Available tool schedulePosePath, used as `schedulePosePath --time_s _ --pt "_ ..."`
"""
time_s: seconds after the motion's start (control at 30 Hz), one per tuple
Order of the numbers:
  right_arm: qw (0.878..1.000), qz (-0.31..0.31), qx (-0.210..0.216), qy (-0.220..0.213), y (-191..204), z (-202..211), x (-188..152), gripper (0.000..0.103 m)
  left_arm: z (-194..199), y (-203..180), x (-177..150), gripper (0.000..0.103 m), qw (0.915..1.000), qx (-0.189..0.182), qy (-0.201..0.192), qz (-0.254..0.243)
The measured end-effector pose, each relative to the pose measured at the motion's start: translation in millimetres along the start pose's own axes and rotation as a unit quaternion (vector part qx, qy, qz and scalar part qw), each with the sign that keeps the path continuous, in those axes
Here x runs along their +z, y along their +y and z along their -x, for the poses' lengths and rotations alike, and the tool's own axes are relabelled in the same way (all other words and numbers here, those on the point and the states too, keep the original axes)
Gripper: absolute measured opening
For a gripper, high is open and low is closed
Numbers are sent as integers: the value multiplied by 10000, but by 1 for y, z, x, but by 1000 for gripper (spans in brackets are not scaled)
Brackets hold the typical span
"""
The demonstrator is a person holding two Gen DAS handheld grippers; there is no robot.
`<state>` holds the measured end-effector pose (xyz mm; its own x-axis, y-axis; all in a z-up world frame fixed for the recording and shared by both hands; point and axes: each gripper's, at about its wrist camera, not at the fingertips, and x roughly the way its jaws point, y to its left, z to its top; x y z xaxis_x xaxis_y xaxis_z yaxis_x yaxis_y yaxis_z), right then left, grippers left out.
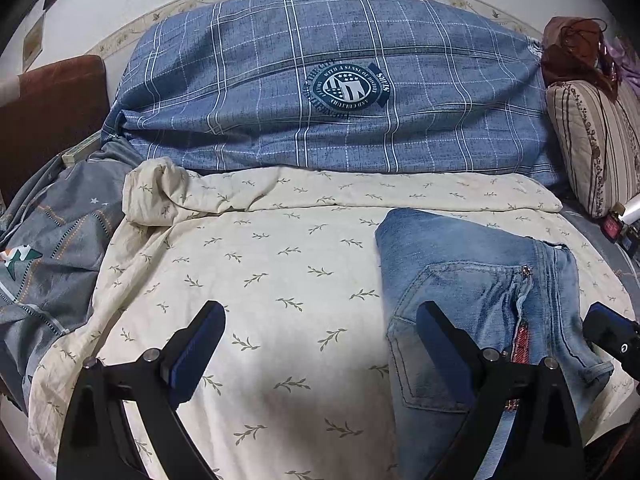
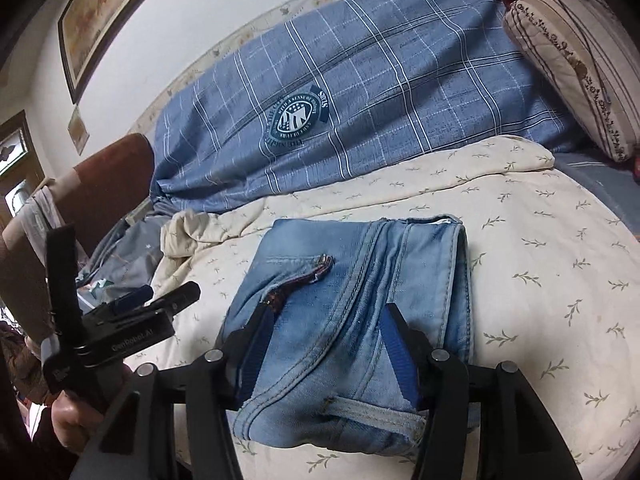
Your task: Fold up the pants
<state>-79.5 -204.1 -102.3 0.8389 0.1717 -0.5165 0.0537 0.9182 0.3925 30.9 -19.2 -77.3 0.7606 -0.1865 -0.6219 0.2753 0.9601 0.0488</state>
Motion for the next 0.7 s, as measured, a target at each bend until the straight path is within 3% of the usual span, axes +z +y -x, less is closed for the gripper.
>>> schedulePosePath --time_s 0.7 --pt "10000 -25 79 -48 -1 3 1 59 7 -3 3 96 9999 21 -135 7"
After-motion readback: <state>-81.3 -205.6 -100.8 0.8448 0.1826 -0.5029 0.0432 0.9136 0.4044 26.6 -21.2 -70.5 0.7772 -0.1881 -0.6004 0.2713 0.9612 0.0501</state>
